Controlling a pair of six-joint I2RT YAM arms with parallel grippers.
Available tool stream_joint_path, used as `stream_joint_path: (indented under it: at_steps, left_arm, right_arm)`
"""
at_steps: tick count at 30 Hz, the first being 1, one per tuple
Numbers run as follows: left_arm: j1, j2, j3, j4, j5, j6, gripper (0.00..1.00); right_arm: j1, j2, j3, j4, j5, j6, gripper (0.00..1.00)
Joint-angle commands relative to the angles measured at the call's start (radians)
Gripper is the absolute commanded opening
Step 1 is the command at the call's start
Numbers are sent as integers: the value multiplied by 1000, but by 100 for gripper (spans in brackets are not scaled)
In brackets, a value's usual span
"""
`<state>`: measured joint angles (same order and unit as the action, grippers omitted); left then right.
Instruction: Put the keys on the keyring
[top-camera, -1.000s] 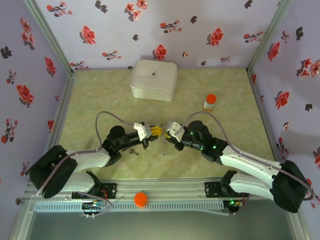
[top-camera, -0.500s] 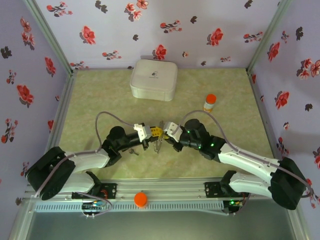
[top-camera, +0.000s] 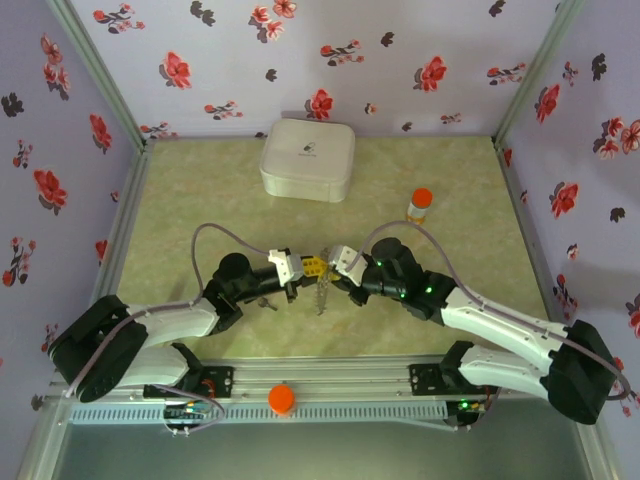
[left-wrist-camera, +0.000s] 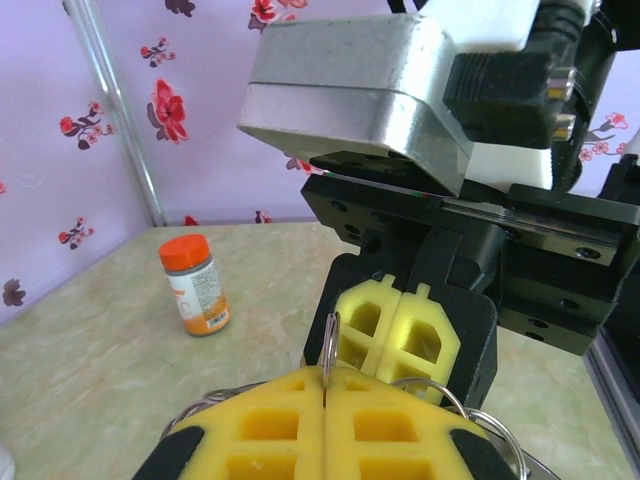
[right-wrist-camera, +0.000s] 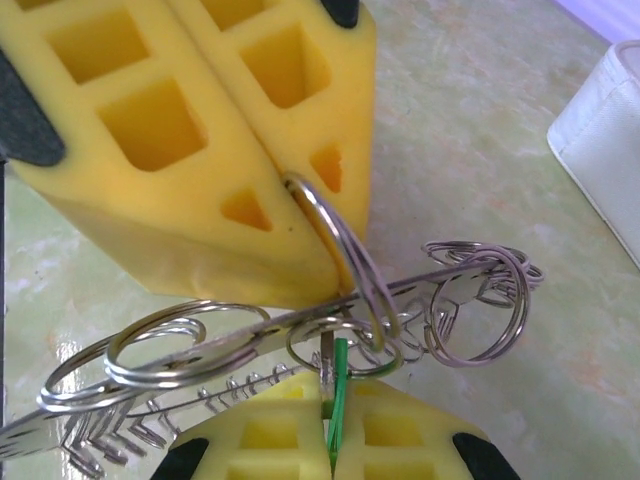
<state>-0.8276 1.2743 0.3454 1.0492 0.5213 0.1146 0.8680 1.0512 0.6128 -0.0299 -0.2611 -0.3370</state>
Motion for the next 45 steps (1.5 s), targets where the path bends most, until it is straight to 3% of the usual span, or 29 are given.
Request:
stream_joint_path:
  at_steps: [1, 19, 31, 45]
  left_arm:
    - [-13, -27, 47, 55, 43, 11, 0]
    - [-14, -71, 79, -93, 139, 17, 0]
    - [-13, -81, 60, -232, 21, 161, 0]
    - [-13, -39, 39, -220, -30, 157, 0]
  right_arm:
    - [12, 34, 48, -90, -80, -32, 0]
    - [-42, 53, 212, -382, -194, -138, 0]
    - [-63, -79, 222, -378, -83, -155, 0]
    - [-63, -88, 212, -349, -27, -141, 0]
